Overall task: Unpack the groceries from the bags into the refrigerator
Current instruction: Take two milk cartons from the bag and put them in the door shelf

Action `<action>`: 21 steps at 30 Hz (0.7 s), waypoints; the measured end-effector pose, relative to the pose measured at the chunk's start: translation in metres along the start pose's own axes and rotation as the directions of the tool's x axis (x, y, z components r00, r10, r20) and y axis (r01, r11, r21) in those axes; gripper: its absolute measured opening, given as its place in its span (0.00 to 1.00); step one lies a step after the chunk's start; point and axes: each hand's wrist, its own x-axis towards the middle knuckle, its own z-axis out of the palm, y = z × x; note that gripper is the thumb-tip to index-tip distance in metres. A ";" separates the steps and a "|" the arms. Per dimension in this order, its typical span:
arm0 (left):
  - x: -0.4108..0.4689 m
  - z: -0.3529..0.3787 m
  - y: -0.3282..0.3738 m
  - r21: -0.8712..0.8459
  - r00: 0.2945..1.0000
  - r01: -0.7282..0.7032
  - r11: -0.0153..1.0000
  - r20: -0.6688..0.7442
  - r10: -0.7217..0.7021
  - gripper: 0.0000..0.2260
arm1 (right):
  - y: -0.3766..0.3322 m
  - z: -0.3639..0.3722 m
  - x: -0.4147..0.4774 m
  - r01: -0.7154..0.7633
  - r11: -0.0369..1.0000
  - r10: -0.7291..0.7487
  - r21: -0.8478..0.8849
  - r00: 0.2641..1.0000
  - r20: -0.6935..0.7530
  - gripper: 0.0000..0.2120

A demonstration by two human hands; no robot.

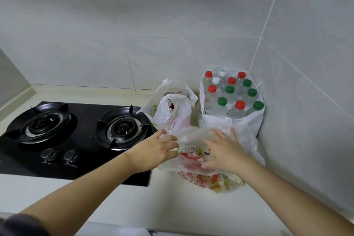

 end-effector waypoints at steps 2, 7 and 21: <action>0.000 0.005 0.002 -0.064 0.975 -0.018 0.998 0.220 0.032 0.20 | 0.007 0.007 0.007 -0.106 0.993 0.110 -0.042 0.989 0.101 0.49; -0.001 0.015 0.019 -0.208 0.732 0.202 0.957 0.681 -0.006 0.23 | 0.016 0.031 0.007 -0.141 0.989 0.147 -0.041 0.961 0.234 0.53; 0.015 0.076 0.010 -0.016 0.486 0.682 0.731 0.758 -0.436 0.54 | 0.007 0.041 0.029 -0.126 0.963 0.105 0.237 0.990 0.096 0.30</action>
